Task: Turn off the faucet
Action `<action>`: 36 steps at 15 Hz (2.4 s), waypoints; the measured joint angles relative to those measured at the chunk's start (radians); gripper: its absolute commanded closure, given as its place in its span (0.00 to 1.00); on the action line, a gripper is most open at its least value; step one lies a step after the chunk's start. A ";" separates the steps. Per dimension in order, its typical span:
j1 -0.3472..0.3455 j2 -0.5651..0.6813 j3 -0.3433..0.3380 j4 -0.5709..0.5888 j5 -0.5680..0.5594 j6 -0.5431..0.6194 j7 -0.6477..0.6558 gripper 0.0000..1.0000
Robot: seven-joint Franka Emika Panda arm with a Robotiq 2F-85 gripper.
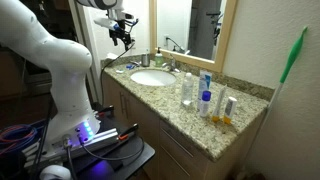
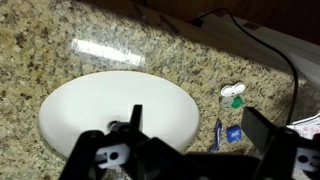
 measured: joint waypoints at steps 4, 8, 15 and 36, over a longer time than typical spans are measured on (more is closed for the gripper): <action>-0.002 0.002 0.000 0.002 -0.005 -0.002 0.001 0.00; -0.074 0.114 -0.014 0.101 -0.064 -0.003 0.064 0.00; -0.221 0.307 -0.021 0.359 -0.182 -0.026 0.217 0.00; -0.230 0.810 -0.027 0.714 -0.226 0.098 0.369 0.00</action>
